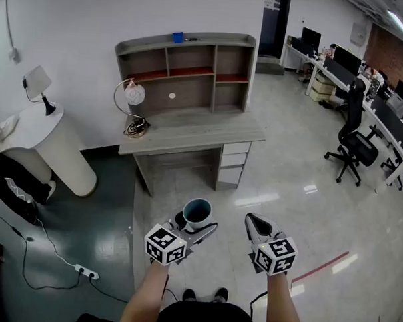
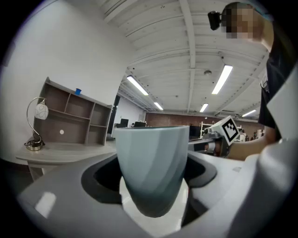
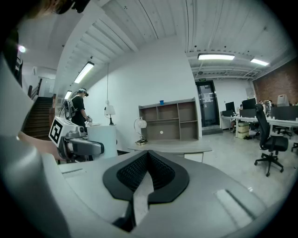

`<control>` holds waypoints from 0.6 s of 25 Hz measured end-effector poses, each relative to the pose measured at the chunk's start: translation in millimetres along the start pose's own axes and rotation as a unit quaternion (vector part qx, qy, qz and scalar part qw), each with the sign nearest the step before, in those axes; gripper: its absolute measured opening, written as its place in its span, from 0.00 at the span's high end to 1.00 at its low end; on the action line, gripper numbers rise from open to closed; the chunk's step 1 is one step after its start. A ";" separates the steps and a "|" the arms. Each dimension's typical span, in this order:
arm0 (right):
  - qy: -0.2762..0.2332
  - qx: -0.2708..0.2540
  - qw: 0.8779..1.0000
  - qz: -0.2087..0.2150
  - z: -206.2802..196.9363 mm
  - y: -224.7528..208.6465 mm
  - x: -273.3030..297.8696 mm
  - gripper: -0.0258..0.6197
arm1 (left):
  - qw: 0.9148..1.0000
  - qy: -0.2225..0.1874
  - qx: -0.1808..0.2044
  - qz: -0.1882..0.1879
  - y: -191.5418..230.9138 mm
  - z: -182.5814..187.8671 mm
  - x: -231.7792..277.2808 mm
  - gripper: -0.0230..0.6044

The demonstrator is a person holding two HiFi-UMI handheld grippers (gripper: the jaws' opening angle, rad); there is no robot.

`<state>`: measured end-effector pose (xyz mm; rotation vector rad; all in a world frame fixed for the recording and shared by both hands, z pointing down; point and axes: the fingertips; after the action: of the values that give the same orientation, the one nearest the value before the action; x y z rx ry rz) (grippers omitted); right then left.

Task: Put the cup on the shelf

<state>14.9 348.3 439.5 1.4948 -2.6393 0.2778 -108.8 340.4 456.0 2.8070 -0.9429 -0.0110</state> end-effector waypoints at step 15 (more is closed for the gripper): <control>-0.007 0.004 1.000 0.007 5.2 0.3 1.5 0.94 | 1.000 -0.002 0.005 0.000 -2.1 6.9 3.6 0.38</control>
<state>14.0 346.1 434.6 1.4870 -2.6625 0.2807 -105.1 338.8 449.0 2.8175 -0.9456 -0.0113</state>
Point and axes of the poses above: the fingertips, and each gripper's own axes: x forward along the fingers, y to its left, z out of its top, and after that the axes turned 3 degrees about -y, right-handed
